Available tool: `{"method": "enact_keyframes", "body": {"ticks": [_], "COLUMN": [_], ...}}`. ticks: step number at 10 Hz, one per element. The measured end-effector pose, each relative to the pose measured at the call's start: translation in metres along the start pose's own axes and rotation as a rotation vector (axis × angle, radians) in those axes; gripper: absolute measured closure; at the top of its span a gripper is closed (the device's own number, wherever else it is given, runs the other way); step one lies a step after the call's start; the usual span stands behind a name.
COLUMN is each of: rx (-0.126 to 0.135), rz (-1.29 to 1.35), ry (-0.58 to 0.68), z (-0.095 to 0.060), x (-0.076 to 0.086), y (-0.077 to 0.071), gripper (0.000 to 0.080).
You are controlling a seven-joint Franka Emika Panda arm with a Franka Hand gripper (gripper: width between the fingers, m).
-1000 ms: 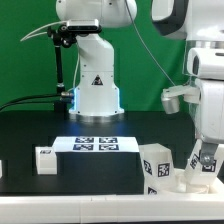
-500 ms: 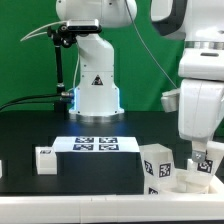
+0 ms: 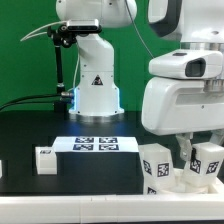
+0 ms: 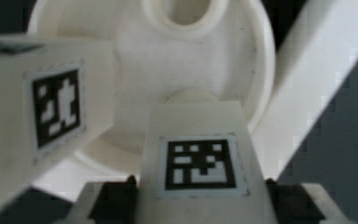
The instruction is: Assemble stool
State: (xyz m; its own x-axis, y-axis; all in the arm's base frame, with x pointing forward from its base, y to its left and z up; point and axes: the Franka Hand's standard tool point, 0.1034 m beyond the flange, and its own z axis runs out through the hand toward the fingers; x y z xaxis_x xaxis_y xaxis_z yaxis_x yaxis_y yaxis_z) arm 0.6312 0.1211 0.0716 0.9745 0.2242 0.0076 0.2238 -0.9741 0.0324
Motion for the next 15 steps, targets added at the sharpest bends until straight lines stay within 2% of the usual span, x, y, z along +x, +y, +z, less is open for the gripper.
{"method": "enact_keyframes", "body": {"ticks": [1,2,6,8,10,12,15], "rx": [0.012,0.034,0.041,0.045,0.074,0.117,0.129], "rz": [0.145,0.194,0.462,0.74,1.118,1.43,1.579], "ry": [-0.004,-0.002,-0.01,0.019,0.01,0.002,-0.014], "z": [-0.0001,-0.0012,-0.0002,-0.0022,0.0007,0.0026,0.0027], "x": [-0.0002,0.0011,0.0002,-0.0014,-0.0057,-0.0052,-0.0051], "y": [0.001,0.0039,0.0036,0.0035,-0.0002,-0.0018,-0.0023], "gripper": [0.0462,0.0462,0.0462,0.0462,0.0462,0.0462,0.0462]}}
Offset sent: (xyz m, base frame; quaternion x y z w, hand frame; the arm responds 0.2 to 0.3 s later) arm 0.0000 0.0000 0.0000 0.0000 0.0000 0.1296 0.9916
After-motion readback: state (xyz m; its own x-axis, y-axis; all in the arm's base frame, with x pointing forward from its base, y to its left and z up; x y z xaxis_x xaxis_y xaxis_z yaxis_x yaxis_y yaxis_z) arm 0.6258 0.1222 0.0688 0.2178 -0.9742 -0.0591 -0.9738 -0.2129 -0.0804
